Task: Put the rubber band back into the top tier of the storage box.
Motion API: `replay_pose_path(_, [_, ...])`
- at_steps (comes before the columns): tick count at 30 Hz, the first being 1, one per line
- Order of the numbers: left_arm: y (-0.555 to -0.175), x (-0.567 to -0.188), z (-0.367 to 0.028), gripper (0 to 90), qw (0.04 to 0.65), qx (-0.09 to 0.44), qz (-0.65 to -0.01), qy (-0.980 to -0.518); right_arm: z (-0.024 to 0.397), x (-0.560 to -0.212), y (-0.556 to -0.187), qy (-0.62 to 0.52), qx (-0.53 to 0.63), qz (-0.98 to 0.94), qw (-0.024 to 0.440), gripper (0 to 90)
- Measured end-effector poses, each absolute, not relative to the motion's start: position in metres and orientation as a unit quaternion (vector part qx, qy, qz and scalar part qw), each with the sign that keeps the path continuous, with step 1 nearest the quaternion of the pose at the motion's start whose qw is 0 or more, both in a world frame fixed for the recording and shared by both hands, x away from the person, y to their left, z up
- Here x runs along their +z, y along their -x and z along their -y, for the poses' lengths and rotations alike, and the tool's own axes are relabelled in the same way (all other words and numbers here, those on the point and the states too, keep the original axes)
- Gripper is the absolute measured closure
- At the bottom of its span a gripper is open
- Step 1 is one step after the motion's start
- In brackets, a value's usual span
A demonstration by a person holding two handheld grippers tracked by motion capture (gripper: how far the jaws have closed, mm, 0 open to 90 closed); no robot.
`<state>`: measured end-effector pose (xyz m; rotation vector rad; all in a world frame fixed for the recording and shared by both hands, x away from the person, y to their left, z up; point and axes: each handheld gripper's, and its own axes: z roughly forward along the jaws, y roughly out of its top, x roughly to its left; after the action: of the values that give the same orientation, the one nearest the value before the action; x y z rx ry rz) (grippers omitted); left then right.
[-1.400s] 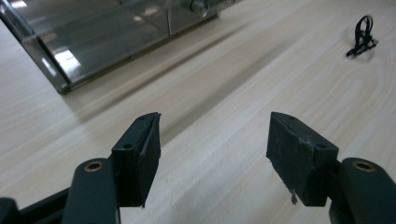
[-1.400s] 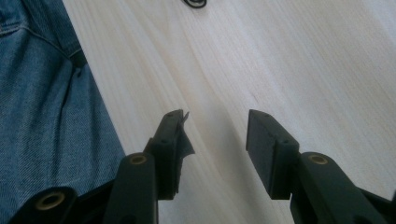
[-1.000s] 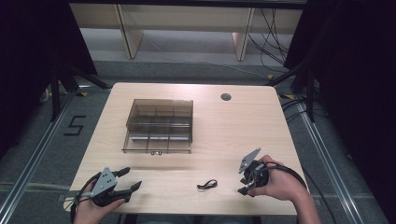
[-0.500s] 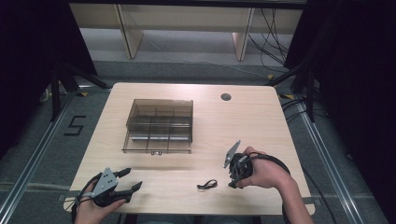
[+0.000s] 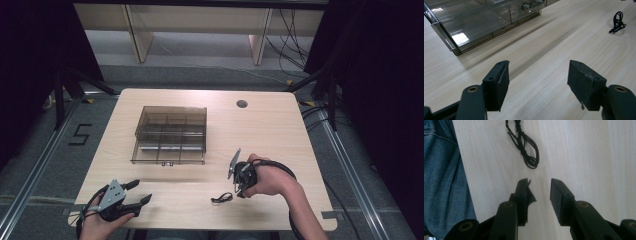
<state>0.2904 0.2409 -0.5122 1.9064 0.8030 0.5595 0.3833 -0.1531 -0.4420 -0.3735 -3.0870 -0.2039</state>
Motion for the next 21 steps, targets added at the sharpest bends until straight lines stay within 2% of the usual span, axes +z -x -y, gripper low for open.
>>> replay_pose_path(21, [-0.290, -0.512, -0.242, 33.9, 0.479, 0.231, -0.329, -0.780, 0.130, -0.456, -0.392, 0.077, -0.061, 0.995, 0.024, 71.3])
